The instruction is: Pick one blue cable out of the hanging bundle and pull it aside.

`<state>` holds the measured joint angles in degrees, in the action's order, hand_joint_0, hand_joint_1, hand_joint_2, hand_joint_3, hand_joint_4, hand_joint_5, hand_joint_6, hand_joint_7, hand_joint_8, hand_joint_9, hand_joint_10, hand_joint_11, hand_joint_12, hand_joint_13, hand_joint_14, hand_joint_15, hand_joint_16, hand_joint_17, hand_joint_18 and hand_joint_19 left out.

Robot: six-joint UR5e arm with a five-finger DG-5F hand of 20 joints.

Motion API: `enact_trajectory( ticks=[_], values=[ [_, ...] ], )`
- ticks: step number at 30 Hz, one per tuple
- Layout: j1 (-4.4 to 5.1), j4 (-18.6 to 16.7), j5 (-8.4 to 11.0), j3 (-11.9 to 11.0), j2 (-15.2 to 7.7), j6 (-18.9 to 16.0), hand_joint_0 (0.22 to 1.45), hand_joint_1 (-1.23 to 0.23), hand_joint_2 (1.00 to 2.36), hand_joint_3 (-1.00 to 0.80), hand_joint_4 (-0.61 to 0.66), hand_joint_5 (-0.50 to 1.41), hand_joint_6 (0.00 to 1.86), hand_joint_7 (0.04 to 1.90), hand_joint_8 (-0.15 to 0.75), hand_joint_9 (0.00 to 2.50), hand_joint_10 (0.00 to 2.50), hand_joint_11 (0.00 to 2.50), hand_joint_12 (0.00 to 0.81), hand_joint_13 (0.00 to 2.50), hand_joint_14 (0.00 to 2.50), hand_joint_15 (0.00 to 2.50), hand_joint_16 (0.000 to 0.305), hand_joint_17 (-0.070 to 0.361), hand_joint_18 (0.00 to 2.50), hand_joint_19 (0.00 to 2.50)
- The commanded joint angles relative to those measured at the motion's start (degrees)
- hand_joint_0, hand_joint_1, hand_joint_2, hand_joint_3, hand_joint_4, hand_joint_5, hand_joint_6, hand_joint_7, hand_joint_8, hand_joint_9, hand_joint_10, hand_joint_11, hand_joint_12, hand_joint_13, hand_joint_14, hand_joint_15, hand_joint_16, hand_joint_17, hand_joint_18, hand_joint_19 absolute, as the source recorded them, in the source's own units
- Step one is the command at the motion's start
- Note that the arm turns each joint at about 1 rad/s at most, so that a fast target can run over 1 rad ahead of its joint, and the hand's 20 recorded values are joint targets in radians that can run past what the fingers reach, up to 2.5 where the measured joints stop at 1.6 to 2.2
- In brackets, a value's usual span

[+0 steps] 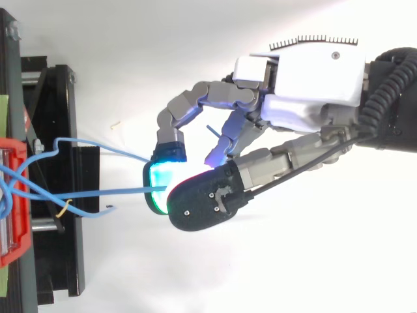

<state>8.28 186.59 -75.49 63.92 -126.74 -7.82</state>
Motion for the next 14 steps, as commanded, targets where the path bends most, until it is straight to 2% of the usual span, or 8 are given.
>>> enact_trajectory(
  ticks=[1, 14],
  values=[
    [0.07, 0.0, -0.01, 0.1, 0.0, 0.0, 0.57, -0.79, 1.03, -0.01, -0.22, -0.02, 0.87, 1.07, 0.276, 1.21, 0.02, 0.44, 0.36, 0.92, 0.02, 0.45, 0.062, 0.139, 0.79, 0.32],
    [0.07, 0.0, -0.01, 0.1, 0.0, 0.0, 0.57, -0.79, 1.03, -0.01, -0.22, -0.02, 0.87, 1.07, 0.278, 1.21, 0.02, 0.44, 0.357, 0.92, 0.02, 0.45, 0.061, 0.138, 0.79, 0.32]
  ],
)
